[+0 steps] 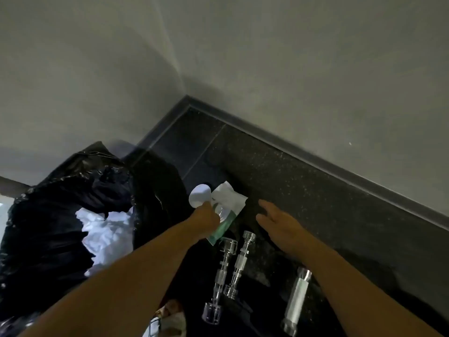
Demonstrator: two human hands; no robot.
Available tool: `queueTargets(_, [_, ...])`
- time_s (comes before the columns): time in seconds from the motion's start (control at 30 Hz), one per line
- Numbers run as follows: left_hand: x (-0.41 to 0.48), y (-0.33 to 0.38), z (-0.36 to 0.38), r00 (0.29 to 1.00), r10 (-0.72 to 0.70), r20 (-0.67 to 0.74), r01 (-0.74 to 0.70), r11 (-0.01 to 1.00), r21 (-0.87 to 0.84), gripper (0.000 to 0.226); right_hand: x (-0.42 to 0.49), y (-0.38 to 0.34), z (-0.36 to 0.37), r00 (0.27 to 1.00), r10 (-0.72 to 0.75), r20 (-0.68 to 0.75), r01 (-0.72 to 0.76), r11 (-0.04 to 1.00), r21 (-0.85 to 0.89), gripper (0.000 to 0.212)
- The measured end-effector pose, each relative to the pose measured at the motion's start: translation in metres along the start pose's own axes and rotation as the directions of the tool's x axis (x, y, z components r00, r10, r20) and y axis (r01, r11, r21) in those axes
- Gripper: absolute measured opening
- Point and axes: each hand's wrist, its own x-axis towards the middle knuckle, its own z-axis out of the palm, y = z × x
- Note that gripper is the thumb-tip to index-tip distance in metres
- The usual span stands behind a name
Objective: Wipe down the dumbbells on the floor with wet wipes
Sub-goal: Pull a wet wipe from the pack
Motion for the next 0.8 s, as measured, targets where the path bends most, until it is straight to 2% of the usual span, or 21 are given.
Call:
queueTargets(0.1, [0.027, -0.015, 0.017, 0.999, -0.047, -0.002, 0.047, 0.999, 0.016, 0.051, 0.025, 0.011, 0.007, 1.000, -0.013, -0.002, 0.013, 1.000, 0.020, 0.054])
queueTargets(0.13, [0.035, -0.019, 0.022, 0.997, -0.075, -0.013, 0.075, 0.997, 0.027, 0.054, 0.032, 0.014, 0.010, 1.000, -0.015, 0.007, 0.015, 1.000, 0.025, 0.054])
queueTargets(0.23, [0.052, -0.031, 0.036, 0.994, -0.108, -0.019, 0.108, 0.994, -0.029, 0.052, 0.051, 0.025, 0.019, 1.000, -0.023, 0.014, 0.023, 0.999, 0.031, 0.053])
queueTargets(0.37, [0.055, -0.045, 0.053, 0.996, 0.006, -0.093, -0.013, 0.997, -0.074, 0.044, 0.070, 0.034, 0.028, 0.999, -0.044, 0.020, 0.043, 0.999, 0.024, 0.053])
queueTargets(0.43, [0.052, -0.053, 0.062, 0.987, 0.092, -0.132, -0.088, 0.995, 0.037, 0.039, 0.079, 0.037, 0.034, 0.999, -0.043, 0.016, 0.043, 0.999, 0.016, 0.051])
queueTargets(0.5, [0.048, -0.057, 0.065, 0.995, 0.088, -0.047, -0.077, 0.976, 0.202, 0.053, 0.087, 0.038, 0.039, 0.999, -0.051, -0.009, 0.051, 0.999, -0.004, 0.047])
queueTargets(0.53, [0.048, -0.061, 0.065, 0.993, 0.104, -0.053, -0.086, 0.961, 0.264, 0.059, 0.091, 0.037, 0.042, 0.997, -0.062, -0.036, 0.061, 0.998, -0.029, 0.044])
queueTargets(0.67, [0.051, -0.069, 0.066, 0.987, 0.163, -0.007, -0.145, 0.893, 0.427, 0.065, 0.107, 0.031, 0.051, 0.963, -0.156, -0.222, 0.112, 0.974, -0.199, 0.030])
queueTargets(0.8, [0.051, -0.072, 0.069, 0.987, 0.158, 0.032, -0.152, 0.843, 0.516, 0.066, 0.124, 0.026, 0.067, 0.943, -0.158, -0.293, 0.101, 0.975, -0.200, 0.016])
